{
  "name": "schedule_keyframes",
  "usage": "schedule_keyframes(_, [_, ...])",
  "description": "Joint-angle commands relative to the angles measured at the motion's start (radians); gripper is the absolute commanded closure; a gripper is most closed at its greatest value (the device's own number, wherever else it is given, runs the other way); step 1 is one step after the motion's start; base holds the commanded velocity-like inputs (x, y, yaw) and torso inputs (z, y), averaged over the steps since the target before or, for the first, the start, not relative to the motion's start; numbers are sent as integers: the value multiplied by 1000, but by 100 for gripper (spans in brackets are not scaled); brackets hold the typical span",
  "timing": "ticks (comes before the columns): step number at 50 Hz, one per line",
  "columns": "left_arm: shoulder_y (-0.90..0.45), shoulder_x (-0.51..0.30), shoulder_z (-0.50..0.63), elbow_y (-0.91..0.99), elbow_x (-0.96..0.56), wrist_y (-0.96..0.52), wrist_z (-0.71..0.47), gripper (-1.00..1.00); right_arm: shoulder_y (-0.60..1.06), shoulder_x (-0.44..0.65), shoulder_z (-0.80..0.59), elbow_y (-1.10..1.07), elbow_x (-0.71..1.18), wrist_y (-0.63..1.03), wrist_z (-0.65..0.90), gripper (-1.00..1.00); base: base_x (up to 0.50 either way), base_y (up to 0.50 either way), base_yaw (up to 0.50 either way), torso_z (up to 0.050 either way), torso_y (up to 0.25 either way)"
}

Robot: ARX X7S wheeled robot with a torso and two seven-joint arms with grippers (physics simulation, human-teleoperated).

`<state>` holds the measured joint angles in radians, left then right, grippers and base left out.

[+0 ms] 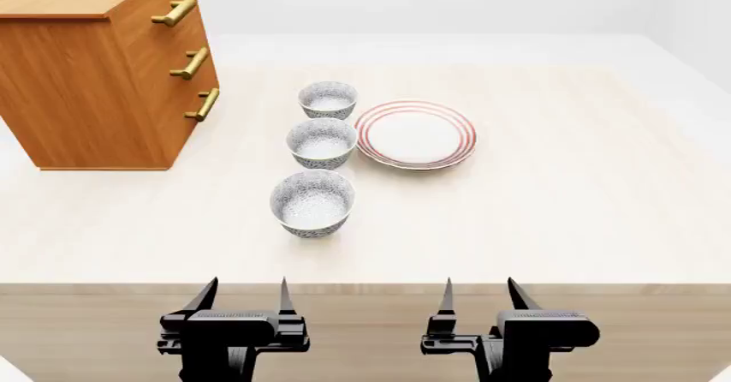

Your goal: Stack the bowl in the middle on the bowl at the back.

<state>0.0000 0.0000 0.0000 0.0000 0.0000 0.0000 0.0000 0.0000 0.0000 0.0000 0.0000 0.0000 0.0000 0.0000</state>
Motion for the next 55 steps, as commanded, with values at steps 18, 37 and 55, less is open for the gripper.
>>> schedule_keyframes(18, [-34, -71, 80, 17, -48, -122, -27, -100, 5, 64, -88, 36, 45, -20, 52, -100, 3, 83, 0, 0, 0])
schedule_keyframes(37, [-30, -96, 109, 34, -102, -138, -16, -100, 16, 82, -104, 46, 85, -5, 79, -100, 36, 262, 0, 9, 0])
schedule_keyframes(55, [-150, -104, 121, 58, -150, -226, -32, -100, 83, 126, -120, -60, 87, 262, 129, -100, 0, 0, 0, 50, 0])
